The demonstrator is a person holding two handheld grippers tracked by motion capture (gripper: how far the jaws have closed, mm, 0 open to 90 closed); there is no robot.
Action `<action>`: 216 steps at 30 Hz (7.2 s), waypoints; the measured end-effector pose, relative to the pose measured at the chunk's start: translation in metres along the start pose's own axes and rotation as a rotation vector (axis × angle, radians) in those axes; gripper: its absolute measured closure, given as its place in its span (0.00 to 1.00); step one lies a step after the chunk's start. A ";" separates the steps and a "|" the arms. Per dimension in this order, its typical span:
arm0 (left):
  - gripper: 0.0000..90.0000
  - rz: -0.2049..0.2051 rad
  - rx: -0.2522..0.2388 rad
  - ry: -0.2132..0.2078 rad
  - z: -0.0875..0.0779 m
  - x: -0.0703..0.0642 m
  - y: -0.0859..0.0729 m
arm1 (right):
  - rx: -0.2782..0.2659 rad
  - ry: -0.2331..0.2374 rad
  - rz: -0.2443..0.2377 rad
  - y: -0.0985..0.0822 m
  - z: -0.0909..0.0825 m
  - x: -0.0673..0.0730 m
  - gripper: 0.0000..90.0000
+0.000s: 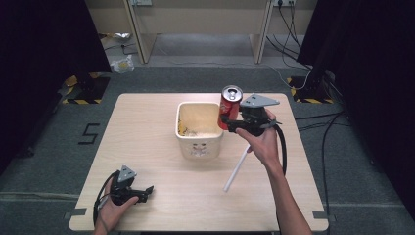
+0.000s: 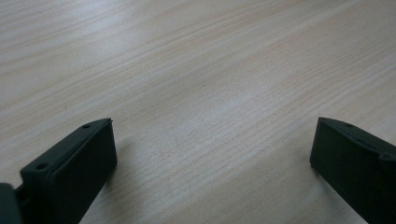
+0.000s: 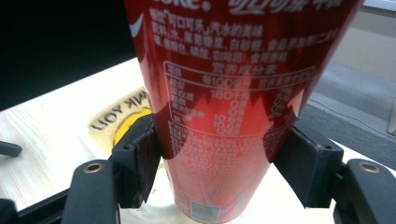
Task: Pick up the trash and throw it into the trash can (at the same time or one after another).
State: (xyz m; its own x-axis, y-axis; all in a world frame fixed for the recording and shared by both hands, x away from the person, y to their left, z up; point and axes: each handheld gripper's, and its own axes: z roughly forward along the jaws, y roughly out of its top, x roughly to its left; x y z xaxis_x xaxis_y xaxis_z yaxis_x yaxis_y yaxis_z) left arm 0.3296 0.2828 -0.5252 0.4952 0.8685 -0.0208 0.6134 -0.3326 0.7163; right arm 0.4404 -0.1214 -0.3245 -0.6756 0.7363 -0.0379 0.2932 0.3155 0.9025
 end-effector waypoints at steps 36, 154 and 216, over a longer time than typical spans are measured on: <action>0.00 0.005 -0.001 -0.002 0.000 0.000 0.000 | 0.150 0.122 0.010 -0.007 0.086 0.022 0.38; 0.00 0.003 0.004 -0.001 -0.002 0.000 -0.002 | 0.316 -0.099 0.073 -0.161 0.013 0.014 0.31; 0.00 -0.004 -0.001 0.002 -0.002 0.000 -0.003 | 0.376 -0.088 0.097 -0.196 0.008 -0.013 0.80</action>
State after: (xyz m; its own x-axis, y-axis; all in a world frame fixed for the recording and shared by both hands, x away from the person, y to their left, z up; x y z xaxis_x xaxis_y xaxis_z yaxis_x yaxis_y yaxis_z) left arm 0.3265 0.2847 -0.5254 0.4918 0.8704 -0.0224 0.6148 -0.3289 0.7168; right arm 0.3968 -0.1884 -0.5043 -0.5771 0.8166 -0.0117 0.5911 0.4276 0.6839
